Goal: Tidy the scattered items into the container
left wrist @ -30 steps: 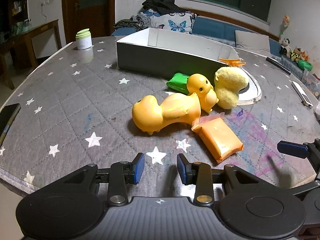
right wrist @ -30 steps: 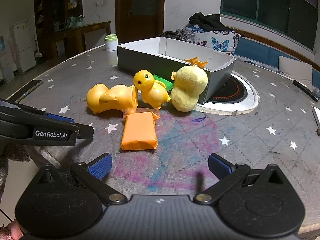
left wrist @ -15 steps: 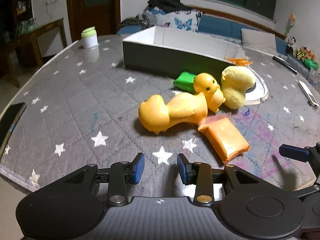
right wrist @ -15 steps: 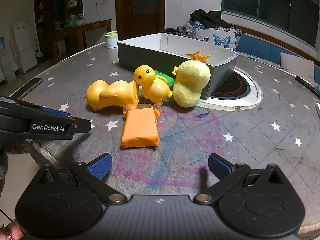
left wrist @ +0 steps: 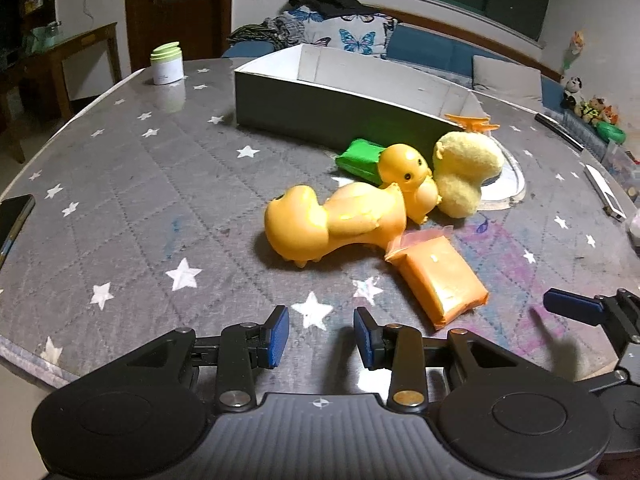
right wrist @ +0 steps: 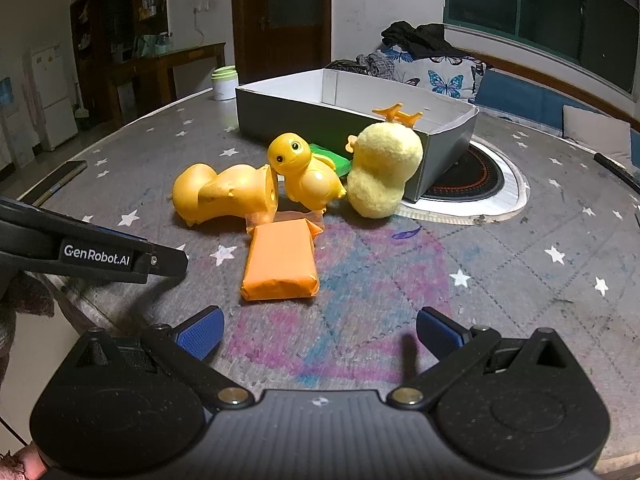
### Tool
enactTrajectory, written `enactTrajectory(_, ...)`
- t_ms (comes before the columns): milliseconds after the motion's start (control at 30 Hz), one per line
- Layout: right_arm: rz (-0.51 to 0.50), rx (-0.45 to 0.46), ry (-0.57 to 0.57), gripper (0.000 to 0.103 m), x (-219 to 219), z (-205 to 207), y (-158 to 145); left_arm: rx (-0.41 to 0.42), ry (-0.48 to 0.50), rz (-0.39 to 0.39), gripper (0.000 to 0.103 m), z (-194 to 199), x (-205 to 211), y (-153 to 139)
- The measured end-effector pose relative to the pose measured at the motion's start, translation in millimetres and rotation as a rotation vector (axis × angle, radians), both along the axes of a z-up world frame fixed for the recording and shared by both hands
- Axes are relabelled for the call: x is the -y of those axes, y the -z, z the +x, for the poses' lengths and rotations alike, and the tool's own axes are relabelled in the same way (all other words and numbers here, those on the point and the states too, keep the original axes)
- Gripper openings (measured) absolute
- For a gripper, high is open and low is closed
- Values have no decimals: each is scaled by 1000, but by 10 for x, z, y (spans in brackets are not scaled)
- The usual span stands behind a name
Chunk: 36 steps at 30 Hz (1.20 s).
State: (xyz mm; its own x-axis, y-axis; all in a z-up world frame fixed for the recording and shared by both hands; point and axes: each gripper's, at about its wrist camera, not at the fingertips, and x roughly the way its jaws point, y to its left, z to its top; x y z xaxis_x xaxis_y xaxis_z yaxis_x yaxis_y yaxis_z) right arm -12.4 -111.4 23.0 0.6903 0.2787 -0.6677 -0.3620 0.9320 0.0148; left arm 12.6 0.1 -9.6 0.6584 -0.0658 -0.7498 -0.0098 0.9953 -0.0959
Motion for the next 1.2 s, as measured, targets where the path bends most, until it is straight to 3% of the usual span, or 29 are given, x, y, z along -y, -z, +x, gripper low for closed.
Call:
enactTrajectory(600, -2, 1, -13, 103, -27, 43, 6, -7, 16, 61, 38, 54, 87, 5)
enactTrajectory(1200, -9, -11, -13, 103, -69, 90, 19, -20, 9, 64, 38, 93, 53, 22)
